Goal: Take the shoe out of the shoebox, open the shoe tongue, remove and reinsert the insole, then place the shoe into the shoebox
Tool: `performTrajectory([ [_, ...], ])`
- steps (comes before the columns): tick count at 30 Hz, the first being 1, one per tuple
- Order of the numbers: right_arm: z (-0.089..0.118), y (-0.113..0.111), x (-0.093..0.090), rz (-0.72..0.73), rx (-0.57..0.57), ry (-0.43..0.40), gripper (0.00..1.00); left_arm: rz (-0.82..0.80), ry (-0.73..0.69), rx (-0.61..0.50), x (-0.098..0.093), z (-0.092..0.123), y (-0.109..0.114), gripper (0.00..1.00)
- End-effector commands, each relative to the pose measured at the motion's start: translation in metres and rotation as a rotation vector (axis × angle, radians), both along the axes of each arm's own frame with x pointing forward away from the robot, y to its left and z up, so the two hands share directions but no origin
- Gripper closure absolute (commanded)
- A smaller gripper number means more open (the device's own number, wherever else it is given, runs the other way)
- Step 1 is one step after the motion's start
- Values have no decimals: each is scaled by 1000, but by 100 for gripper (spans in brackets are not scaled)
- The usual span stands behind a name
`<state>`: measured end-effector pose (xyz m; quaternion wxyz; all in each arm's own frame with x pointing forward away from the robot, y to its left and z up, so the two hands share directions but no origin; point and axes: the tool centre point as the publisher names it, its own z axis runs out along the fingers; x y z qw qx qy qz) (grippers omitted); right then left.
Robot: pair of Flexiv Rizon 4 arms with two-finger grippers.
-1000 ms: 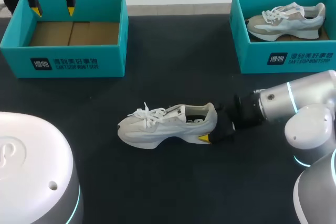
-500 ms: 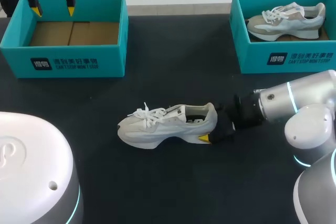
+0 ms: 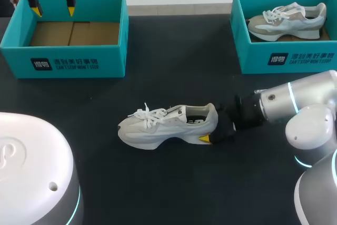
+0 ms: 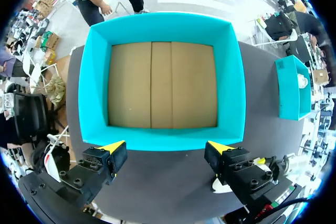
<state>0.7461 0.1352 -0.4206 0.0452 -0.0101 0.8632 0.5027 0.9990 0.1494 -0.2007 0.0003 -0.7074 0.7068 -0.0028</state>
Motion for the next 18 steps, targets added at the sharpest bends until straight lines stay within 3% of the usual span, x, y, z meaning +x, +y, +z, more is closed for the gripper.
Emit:
performTrajectory([
  [1, -5, 5, 4, -2, -6, -1, 100, 0, 2, 1, 0, 0, 0, 0],
  [4, -5, 5, 4, -2, -6, -1, 100, 6, -4, 14, 2, -2, 0, 0],
  [6, -5, 5, 4, -2, -6, -1, 100, 40, -9, 32, -18, -4, -13, 0],
  [12, -5, 5, 4, -2, -6, -1, 100, 81, -28, 47, -40, 0, -31, 0],
  [18, -5, 5, 4, -2, -6, -1, 100, 85, -67, 38, -81, 2, -83, 0],
])
